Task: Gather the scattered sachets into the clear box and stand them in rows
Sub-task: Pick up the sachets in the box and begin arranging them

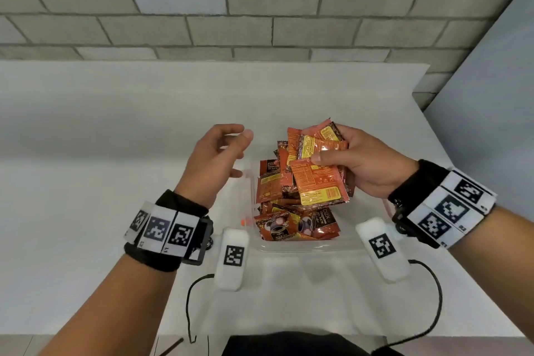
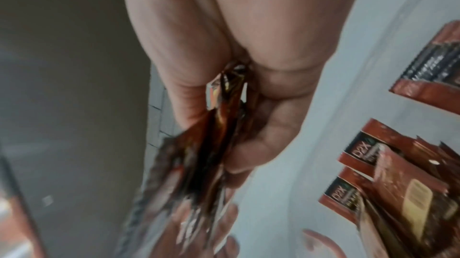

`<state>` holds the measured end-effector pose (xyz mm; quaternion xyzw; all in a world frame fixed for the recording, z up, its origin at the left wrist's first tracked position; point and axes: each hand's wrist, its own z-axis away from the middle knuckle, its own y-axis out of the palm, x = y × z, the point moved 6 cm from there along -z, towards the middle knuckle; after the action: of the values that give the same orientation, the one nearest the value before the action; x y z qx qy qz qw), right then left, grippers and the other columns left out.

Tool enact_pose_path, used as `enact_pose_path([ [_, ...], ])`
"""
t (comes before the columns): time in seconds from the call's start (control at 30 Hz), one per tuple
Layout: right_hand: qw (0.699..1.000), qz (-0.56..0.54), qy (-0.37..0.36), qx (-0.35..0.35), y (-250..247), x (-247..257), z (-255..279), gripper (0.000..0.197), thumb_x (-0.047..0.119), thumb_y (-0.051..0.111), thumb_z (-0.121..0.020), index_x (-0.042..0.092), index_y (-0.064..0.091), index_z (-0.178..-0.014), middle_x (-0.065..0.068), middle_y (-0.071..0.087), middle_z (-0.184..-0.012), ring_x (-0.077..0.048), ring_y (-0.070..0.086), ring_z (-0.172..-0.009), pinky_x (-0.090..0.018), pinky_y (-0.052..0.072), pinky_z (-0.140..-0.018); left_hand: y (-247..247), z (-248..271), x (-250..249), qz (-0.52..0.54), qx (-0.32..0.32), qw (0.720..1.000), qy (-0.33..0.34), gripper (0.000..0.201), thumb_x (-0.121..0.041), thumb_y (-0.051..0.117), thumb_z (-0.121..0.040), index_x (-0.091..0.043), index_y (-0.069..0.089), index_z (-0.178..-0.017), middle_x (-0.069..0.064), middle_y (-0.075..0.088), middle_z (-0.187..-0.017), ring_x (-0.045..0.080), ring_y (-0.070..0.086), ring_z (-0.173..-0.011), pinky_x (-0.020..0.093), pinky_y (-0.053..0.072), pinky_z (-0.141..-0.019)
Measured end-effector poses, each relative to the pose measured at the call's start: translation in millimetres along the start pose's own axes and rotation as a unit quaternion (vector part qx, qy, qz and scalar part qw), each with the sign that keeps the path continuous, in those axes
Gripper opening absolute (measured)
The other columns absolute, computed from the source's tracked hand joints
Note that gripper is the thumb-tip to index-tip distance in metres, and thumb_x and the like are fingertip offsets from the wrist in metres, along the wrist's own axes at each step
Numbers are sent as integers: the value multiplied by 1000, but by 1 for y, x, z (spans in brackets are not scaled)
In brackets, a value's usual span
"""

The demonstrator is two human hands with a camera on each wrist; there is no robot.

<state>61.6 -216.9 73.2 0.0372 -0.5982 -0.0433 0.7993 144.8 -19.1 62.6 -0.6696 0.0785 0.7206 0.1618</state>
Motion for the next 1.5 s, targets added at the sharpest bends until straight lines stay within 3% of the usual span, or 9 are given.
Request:
enact_pose_path([
  [0.13, 997, 9, -68, 29, 4, 13, 14, 39, 3, 66, -69, 14, 57, -106, -4, 68, -93, -16, 68, -84, -28, 57, -70, 61, 11, -11, 126, 164, 974, -92, 66, -50, 75, -72, -18, 53, -126, 8, 63, -113, 23, 64, -99, 42, 57, -74],
  [0.37, 990, 90, -106, 29, 1, 15, 21, 41, 1, 60, -85, 17, 43, -118, 4, 65, -98, -11, 66, -91, -27, 56, -75, 112, 27, -3, 322, 285, 885, -179, 27, -21, 58, -80, -9, 73, -99, 14, 70, -96, 24, 70, -82, 37, 58, -78],
  [0.53, 969, 226, -97, 34, -3, 5, 20, 41, 14, 63, -88, 25, 43, -122, -7, 63, -110, -23, 66, -97, -45, 56, -83, 123, 37, 9, 336, 292, 870, -211, 27, -14, 53, -83, -2, 63, -104, 18, 71, -89, 33, 71, -77, 42, 59, -75],
  [0.67, 929, 351, -107, -44, -20, 0, 21, 55, 37, 71, -79, 39, 40, -124, 1, 43, -125, -15, 46, -117, -38, 44, -101, 123, 37, 21, 331, 242, 885, -218, 42, -12, 61, -78, 4, 55, -117, 22, 69, -96, 35, 70, -83, 44, 58, -74],
  [0.9, 946, 285, -91, -121, -26, -10, 37, 99, 51, 77, -58, 39, 25, -142, 9, 42, -115, -8, 53, -98, -24, 52, -74, 121, 31, 26, 320, 170, 914, -182, 35, -6, 59, -85, 2, 55, -120, 18, 69, -99, 28, 70, -84, 40, 58, -77],
  [1.0, 944, 286, -59, -150, -29, -20, 38, 105, 50, 80, -58, 39, 21, -144, 7, 51, -108, -9, 58, -96, -27, 52, -79, 122, 32, 28, 336, 164, 910, -180, 47, -10, 65, -79, 3, 55, -123, 19, 70, -102, 29, 70, -86, 41, 58, -76],
  [1.17, 971, 191, -17, -145, -40, -32, 39, 54, 29, 76, -74, 17, 54, -122, -7, 70, -96, -20, 70, -88, -44, 56, -85, 117, 29, 32, 334, 178, 907, -186, 51, -13, 62, -79, 0, 51, -127, 23, 66, -116, 38, 67, -100, 48, 58, -79],
  [1.27, 965, 198, -52, -163, -52, -22, 42, 17, 11, 64, -88, 16, 59, -104, -2, 70, -92, -18, 70, -85, -33, 57, -77, 115, 29, 34, 330, 208, 899, -199, 44, -14, 60, -81, -4, 50, -123, 25, 66, -115, 43, 66, -98, 48, 58, -68],
  [1.5, 955, 260, -114, -90, -35, 9, 41, 29, 14, 61, -90, 20, 57, -118, 5, 66, -102, -6, 65, -90, -20, 54, -78, 116, 26, 37, 263, 245, 913, -192, 44, -15, 66, -82, -2, 51, -122, 26, 68, -105, 40, 70, -83, 42, 60, -56],
])
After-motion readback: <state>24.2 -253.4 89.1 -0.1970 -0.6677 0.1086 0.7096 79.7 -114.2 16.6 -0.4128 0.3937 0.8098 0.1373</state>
